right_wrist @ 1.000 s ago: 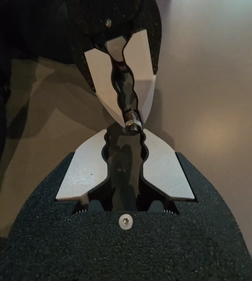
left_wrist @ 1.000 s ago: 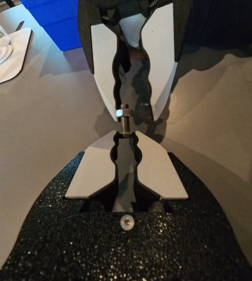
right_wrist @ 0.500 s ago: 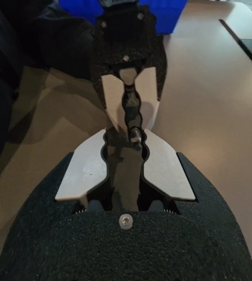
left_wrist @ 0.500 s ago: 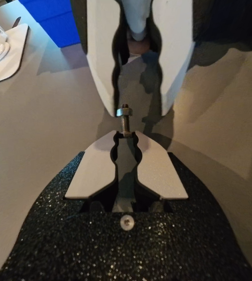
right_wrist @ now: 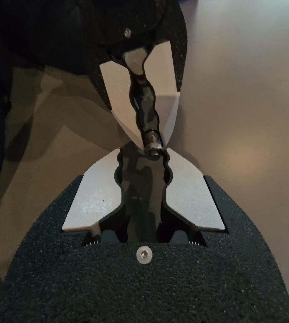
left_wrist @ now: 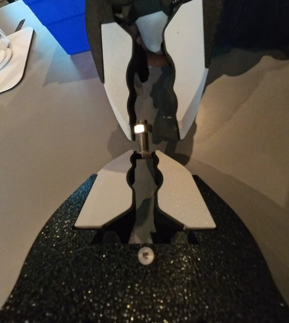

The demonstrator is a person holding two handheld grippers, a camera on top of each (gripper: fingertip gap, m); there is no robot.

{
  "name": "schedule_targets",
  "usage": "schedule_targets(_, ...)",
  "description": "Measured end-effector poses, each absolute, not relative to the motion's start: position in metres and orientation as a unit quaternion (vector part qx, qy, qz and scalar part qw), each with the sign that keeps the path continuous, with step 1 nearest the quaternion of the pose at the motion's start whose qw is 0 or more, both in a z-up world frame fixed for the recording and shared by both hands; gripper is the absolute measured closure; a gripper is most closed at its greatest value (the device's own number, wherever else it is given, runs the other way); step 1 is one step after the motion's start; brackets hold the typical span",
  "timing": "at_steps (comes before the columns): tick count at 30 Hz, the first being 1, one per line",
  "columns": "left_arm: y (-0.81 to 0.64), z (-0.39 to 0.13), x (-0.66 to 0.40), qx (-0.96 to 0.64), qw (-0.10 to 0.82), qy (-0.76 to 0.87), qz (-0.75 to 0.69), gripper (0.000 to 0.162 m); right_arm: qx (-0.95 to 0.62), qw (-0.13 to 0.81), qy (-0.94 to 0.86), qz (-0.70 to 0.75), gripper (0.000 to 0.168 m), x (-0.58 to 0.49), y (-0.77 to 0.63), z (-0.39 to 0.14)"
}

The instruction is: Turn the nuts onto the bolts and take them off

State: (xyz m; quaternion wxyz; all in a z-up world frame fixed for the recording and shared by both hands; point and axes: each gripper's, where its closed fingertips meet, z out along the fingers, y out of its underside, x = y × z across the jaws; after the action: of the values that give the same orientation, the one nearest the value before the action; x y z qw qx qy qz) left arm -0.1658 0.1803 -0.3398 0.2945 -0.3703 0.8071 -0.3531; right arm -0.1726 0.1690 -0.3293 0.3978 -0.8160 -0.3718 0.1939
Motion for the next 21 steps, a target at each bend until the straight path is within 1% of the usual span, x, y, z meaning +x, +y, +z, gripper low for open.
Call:
schedule_targets(7,0.180,-0.343,-0.166,-0.368,0.293,0.813,-0.343,0.145,-0.787,0.423,-0.404,0.197,0.119,-0.182,0.165,-0.320)
schedule_targets(9,0.180,-0.343,-0.165,-0.370,0.295,0.813,-0.340,0.145,-0.776,0.417,-0.418,0.223,0.125,-0.188,0.157,-0.317)
schedule_targets(14,0.180,-0.341,-0.165,-0.371,0.295,0.809,-0.348,0.145,-0.785,0.447,-0.383,0.194,0.122,-0.174,0.168,-0.309)
schedule_targets(21,0.181,-0.341,-0.165,-0.371,0.296,0.808,-0.348,0.145,-0.830,0.383,-0.363,0.180,0.122,-0.161,0.168,-0.333)
